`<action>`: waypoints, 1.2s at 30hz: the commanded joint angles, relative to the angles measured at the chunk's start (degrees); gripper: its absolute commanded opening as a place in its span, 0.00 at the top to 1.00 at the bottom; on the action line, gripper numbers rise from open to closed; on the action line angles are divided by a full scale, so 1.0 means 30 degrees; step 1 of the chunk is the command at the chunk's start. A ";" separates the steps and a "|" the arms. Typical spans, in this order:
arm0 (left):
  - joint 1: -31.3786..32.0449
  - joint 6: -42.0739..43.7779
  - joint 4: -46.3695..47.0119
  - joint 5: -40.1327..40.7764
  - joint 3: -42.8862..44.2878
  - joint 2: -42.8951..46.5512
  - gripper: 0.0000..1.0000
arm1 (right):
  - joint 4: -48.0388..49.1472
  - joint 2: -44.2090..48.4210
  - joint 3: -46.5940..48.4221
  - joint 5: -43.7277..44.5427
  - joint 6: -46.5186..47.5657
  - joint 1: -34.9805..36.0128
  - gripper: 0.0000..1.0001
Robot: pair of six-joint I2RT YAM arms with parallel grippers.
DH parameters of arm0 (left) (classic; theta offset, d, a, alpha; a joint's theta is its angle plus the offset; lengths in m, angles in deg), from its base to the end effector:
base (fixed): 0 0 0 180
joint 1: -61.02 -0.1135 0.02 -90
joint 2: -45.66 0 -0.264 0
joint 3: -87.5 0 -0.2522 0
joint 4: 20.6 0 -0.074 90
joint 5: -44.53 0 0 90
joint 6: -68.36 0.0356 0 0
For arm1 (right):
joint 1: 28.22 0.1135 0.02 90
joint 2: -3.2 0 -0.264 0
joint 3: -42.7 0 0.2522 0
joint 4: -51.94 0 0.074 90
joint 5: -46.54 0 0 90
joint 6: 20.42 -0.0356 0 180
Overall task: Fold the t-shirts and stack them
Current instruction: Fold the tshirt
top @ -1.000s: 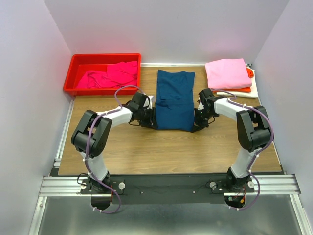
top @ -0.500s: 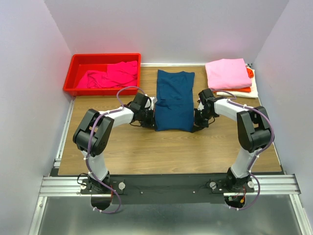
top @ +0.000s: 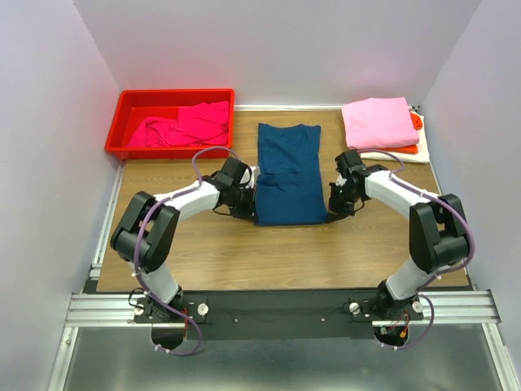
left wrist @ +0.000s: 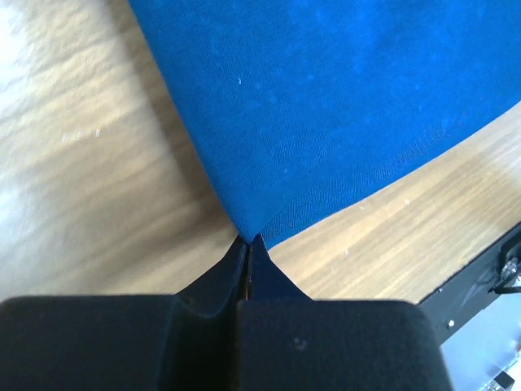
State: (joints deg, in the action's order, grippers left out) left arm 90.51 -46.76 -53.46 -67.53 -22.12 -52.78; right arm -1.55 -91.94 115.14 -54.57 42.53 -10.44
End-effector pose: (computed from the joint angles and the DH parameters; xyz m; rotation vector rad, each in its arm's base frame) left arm 0.2835 -0.1757 0.1625 0.2442 2.7469 -0.8047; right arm 0.2858 0.0988 0.1733 0.2049 2.9591 0.4036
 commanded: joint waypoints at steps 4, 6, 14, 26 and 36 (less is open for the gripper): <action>0.0041 -0.0443 -0.1749 0.0353 -0.0387 0.2721 1.00 | -0.1348 0.2409 -0.0222 0.1478 -0.0680 0.0050 1.00; 0.0041 -0.0561 -0.2043 0.0382 -0.0271 0.3278 1.00 | -0.1494 0.2910 -0.0222 0.1478 -0.0769 0.0049 1.00; 0.0070 -0.1526 -0.3711 0.0441 0.0082 0.5679 1.00 | -0.3806 0.5722 0.0829 0.2353 -0.1267 0.0108 1.00; 0.0041 -0.3227 -0.4681 0.0031 0.0959 0.8582 1.00 | -0.5715 0.7455 0.3467 0.4670 -0.2233 0.0313 1.00; -0.0456 -0.2408 -0.4036 0.0236 0.2804 0.6067 1.00 | -0.4337 0.5111 0.5635 0.6926 -0.3054 0.0313 1.00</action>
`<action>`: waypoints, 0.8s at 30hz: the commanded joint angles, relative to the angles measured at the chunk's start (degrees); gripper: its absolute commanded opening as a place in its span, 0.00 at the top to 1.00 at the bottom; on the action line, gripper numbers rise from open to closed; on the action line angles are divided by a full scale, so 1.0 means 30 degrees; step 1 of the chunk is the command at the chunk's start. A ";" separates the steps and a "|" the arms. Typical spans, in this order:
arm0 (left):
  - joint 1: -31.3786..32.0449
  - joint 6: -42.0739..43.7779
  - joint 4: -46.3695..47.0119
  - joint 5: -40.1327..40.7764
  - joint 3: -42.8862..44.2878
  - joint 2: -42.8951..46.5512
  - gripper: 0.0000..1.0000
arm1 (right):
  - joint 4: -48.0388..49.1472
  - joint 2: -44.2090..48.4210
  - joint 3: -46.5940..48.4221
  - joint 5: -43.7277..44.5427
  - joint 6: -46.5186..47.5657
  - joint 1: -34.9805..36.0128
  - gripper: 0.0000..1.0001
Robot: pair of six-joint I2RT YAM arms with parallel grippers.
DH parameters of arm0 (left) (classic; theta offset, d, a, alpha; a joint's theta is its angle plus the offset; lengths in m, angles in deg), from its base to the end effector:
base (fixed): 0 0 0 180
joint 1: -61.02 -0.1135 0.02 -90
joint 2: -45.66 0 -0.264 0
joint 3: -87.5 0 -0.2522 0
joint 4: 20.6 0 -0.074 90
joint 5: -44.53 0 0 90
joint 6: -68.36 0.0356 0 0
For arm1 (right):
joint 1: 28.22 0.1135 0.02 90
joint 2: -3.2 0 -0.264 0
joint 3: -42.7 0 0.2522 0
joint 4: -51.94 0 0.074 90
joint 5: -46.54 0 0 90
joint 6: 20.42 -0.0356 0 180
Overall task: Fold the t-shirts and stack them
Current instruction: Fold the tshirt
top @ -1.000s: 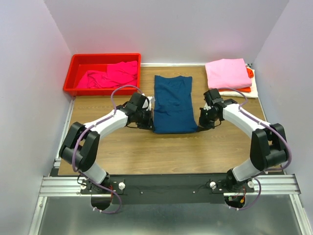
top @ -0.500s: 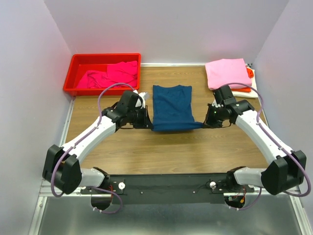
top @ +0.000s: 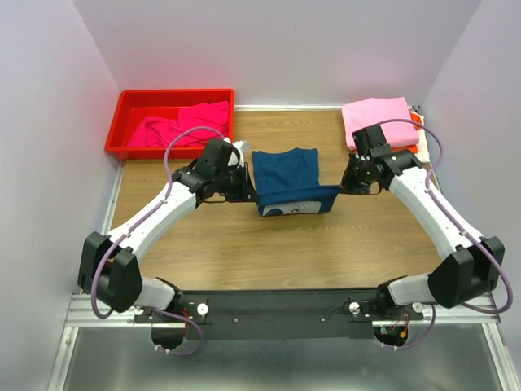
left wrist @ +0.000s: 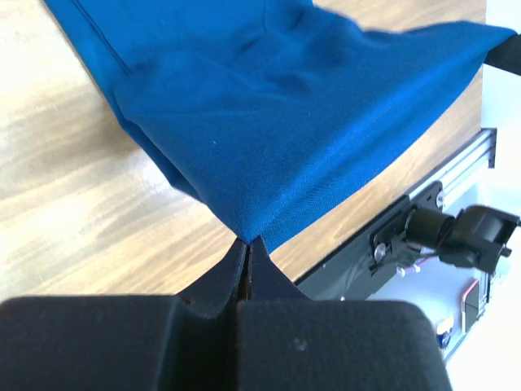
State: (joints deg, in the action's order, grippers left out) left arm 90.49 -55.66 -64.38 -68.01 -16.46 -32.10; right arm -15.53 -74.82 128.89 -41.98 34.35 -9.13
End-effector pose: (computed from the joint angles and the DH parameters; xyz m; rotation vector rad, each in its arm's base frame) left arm 0.2467 -0.1551 0.2877 0.1048 2.5157 -0.9655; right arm 0.2562 0.0877 0.3134 0.3795 2.6099 0.3002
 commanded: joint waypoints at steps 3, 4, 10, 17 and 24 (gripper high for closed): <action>-0.0916 0.1114 -0.0539 0.0309 0.1767 -0.1617 1.00 | 0.0677 -0.1704 0.1958 0.3228 -0.0213 -0.0124 1.00; -0.0976 0.1261 -0.0540 0.0250 0.2059 -0.1823 1.00 | 0.0736 -0.1970 0.2224 0.3461 -0.0154 -0.0153 1.00; -0.1708 0.2053 -0.0687 0.0016 0.3056 -0.3201 1.00 | 0.1233 -0.3523 0.3746 0.4399 0.0255 -0.0124 1.00; -0.2587 0.2872 -0.0394 -0.0365 0.4139 -0.5160 1.00 | 0.1996 -0.6129 0.5531 0.5451 0.0783 -0.0124 1.00; -0.3378 0.3810 -0.0539 -0.0922 0.6073 -0.7682 1.00 | 0.2348 -0.9176 0.8056 0.5983 0.1340 -0.0182 1.00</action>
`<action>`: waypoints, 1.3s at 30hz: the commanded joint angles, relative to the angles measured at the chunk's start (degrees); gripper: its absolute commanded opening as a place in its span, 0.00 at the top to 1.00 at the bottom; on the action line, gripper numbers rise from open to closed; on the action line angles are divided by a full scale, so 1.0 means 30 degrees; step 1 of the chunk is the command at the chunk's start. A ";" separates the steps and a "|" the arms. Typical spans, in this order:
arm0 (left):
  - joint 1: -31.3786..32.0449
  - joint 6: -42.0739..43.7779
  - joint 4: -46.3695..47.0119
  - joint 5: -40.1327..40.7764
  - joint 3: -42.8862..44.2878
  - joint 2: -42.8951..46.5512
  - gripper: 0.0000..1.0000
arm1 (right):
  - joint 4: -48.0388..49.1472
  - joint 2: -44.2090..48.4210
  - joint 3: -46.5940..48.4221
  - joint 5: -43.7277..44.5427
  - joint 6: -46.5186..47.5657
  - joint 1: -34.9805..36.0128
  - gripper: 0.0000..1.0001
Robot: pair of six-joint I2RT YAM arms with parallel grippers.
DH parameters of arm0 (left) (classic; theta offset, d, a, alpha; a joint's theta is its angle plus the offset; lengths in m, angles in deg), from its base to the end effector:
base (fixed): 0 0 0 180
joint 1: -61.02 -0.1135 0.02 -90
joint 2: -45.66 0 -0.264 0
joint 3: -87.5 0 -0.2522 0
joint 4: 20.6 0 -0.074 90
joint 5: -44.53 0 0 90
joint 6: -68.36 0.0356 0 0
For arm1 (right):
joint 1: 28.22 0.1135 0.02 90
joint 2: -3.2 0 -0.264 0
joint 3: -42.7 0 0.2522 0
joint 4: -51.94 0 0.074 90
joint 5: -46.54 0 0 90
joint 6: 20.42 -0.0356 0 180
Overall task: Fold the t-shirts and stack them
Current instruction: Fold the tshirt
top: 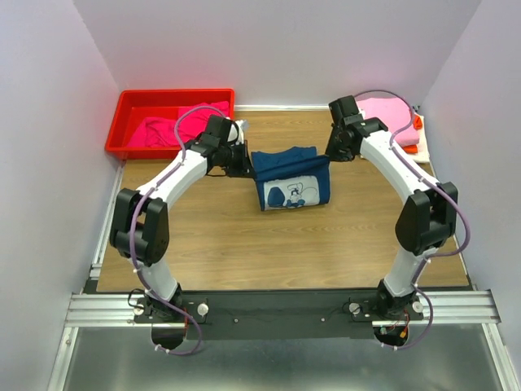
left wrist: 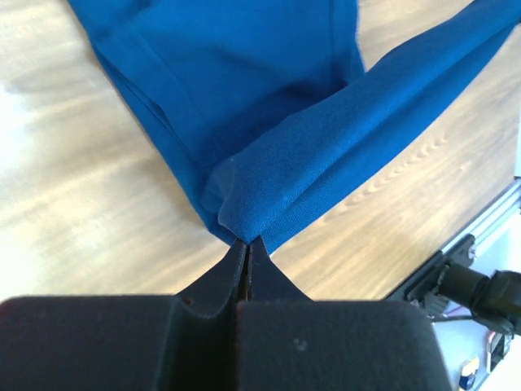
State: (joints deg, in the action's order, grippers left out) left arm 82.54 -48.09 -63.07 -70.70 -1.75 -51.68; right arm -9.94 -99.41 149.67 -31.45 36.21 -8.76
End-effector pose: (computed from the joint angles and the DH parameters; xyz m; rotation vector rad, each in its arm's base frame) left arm 0.3422 -0.1513 0.2662 0.1018 2.5238 -0.8966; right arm 0.3679 0.1221 0.2985 0.3852 2.5143 0.0899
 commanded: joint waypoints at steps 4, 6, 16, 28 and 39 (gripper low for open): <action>-0.1283 0.1992 -0.1445 -0.0143 0.2897 -0.2648 1.00 | 0.0571 -0.2445 0.2707 0.2558 0.1101 -0.0306 1.00; -0.1546 0.2313 -0.1534 -0.0435 0.3660 -0.3553 1.00 | 0.0629 -0.3178 0.3205 0.2705 0.1306 -0.0336 1.00; -0.2308 0.3076 -0.2149 -0.1374 0.6093 -0.6458 1.00 | 0.0688 -0.6021 0.5931 0.2793 0.1980 -0.0540 0.99; -0.3129 0.3311 -0.2061 -0.1930 0.8816 -0.9211 1.00 | 0.0805 -0.8657 0.8741 0.2706 0.2654 -0.0745 0.99; -0.4272 0.1555 0.0338 -0.3013 1.2745 -1.0914 0.32 | 0.1127 -1.2496 1.4718 -0.1680 0.4032 -0.1595 0.17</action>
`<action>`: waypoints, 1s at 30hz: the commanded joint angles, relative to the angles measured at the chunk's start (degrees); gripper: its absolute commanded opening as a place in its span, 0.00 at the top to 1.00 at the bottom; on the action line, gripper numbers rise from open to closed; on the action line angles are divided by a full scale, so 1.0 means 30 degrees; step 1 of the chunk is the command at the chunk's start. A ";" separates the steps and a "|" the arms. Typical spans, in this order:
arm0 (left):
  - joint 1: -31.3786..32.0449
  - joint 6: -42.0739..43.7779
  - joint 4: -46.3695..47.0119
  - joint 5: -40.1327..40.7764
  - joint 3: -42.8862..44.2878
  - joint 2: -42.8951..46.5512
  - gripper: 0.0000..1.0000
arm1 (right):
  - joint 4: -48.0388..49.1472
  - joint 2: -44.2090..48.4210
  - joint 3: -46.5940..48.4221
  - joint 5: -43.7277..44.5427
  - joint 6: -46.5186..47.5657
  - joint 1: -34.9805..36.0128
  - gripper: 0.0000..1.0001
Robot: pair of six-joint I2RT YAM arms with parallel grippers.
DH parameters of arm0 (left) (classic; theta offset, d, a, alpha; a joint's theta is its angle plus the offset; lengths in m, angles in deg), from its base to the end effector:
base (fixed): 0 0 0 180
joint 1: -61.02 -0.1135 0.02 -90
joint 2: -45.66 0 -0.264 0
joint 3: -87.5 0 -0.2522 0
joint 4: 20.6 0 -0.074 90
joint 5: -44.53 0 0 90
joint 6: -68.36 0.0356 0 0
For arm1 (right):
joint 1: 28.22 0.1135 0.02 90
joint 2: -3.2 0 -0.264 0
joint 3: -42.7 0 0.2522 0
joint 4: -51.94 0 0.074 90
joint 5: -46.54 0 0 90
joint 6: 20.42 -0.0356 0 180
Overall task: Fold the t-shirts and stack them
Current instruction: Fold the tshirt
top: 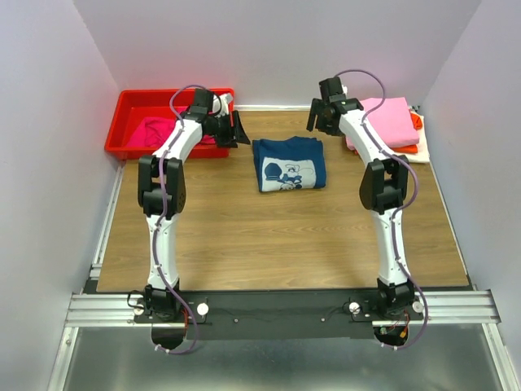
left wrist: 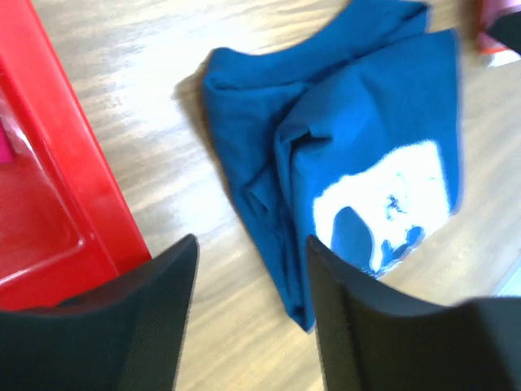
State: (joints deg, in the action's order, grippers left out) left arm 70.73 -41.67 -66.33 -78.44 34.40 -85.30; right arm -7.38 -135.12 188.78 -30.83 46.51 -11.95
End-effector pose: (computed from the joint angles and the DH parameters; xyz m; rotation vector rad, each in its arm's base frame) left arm 0.5011 -0.1054 0.2157 0.0440 2.4654 -0.9314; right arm 0.5154 0.1423 0.2379 0.2386 2.4293 0.0321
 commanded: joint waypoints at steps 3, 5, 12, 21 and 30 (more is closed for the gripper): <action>-0.0309 -0.0793 0.2304 -0.0786 -0.0269 0.0965 0.32 | 0.0655 -0.0008 0.1222 -0.2975 0.0834 -0.0707 0.11; -0.0222 -0.0648 0.2742 -0.1079 -0.1436 0.1578 0.32 | 0.0977 0.0866 -0.0445 -0.3588 0.1212 -0.0853 0.10; 0.0774 -0.0500 0.4003 -0.1606 -0.3903 0.2226 0.32 | 0.2441 0.3855 -0.6013 -0.5374 0.1655 -0.1118 0.10; 0.1595 -0.0969 0.5792 -0.2603 -0.3908 0.1817 0.30 | 0.3672 0.5881 -0.9501 -0.7253 0.1568 -0.1439 0.10; 0.1654 -0.0911 0.4738 -0.0233 -0.2648 0.0411 0.29 | 0.4552 0.6440 -1.1173 -0.9157 0.1508 -0.1791 0.10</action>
State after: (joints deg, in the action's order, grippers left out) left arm 75.76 -44.42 -50.77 -82.70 23.89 -82.02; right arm 4.03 -117.53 156.82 -54.35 50.40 -16.80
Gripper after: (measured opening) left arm 0.705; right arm 0.900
